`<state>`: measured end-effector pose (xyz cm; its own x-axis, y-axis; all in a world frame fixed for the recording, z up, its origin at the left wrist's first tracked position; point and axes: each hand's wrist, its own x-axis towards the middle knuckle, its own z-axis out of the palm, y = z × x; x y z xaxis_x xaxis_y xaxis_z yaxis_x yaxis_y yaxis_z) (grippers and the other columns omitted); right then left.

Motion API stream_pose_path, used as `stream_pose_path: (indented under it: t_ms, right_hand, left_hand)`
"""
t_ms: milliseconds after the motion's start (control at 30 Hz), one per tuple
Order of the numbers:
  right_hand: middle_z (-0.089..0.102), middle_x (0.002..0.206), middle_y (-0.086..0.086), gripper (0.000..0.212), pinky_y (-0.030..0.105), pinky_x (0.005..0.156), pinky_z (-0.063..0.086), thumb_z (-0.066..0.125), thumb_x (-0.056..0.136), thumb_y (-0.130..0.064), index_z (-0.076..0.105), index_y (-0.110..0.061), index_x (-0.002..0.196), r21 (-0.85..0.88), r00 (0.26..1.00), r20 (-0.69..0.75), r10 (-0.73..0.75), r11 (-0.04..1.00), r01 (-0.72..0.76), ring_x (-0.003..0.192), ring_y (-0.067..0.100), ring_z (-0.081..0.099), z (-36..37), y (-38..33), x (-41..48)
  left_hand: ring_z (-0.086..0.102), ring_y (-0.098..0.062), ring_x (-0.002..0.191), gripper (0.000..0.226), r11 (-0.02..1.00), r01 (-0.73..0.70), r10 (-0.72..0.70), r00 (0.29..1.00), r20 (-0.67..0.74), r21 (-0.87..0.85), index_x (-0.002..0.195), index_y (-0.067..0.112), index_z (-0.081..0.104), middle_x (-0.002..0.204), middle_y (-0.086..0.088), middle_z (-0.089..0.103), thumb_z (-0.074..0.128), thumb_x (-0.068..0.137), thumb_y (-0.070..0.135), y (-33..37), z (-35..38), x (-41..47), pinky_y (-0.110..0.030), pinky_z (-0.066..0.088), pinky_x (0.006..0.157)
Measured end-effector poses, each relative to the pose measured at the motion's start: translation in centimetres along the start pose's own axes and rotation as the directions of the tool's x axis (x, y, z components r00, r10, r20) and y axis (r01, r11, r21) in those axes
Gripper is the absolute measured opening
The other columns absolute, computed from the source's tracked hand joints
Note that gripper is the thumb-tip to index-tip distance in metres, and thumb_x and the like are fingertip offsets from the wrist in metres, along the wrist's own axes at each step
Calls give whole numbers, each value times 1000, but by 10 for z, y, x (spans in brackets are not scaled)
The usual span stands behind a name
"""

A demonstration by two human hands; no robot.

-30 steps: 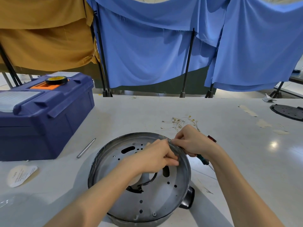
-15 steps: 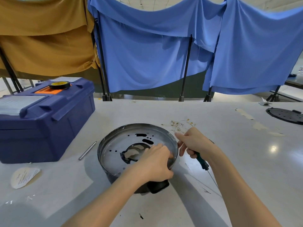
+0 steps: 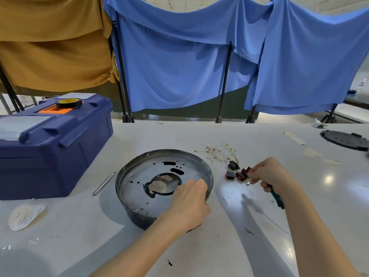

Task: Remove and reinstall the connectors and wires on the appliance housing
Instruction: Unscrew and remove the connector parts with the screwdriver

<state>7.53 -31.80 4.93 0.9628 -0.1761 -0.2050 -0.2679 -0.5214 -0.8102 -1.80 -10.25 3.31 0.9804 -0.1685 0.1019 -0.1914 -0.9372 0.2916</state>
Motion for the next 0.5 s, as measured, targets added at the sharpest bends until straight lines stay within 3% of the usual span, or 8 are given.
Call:
stream_pose_path:
  t_ms: [100, 267, 333, 500]
  right_hand:
    - [58, 58, 14, 8, 22, 42, 29, 59, 81, 14, 66, 10, 82, -135, 999, -42, 19, 991, -25, 42, 18, 33, -11, 11, 8]
    - [46, 42, 5, 9, 24, 43, 31, 62, 78, 13, 70, 10, 83, -303, 999, -37, -10, 953, -1, 40, 19, 34, -1, 18, 13]
    - [50, 51, 8, 11, 29, 49, 35, 67, 77, 7, 71, 7, 87, -353, 999, -31, -28, 936, 15, 47, 21, 40, 7, 18, 16]
    - [62, 73, 13, 18, 31, 59, 42, 69, 73, 4, 72, 0, 91, -391, 998, -58, -21, 920, -4, 63, 26, 51, 19, 19, 23]
  left_hand:
    - [58, -33, 89, 36, 1000, 15, -15, 999, -36, -3, 113, 8, 62, 68, -5, 48, 61, 77, 13, -3, 5, 3, -37, 47, 67]
    - [54, -29, 74, 36, 999, 18, -21, 997, -74, -36, 109, 13, 64, 57, 0, 39, 61, 73, 11, -4, 6, 3, -30, 39, 58]
    - [55, -30, 74, 27, 999, 11, -15, 997, -82, -42, 99, 15, 62, 56, 0, 39, 60, 72, 11, -5, 5, 2, -31, 40, 58]
    - [60, -31, 79, 42, 999, 33, -35, 995, -93, -20, 114, 13, 62, 61, -2, 45, 60, 73, 9, -5, 6, 2, -34, 44, 59]
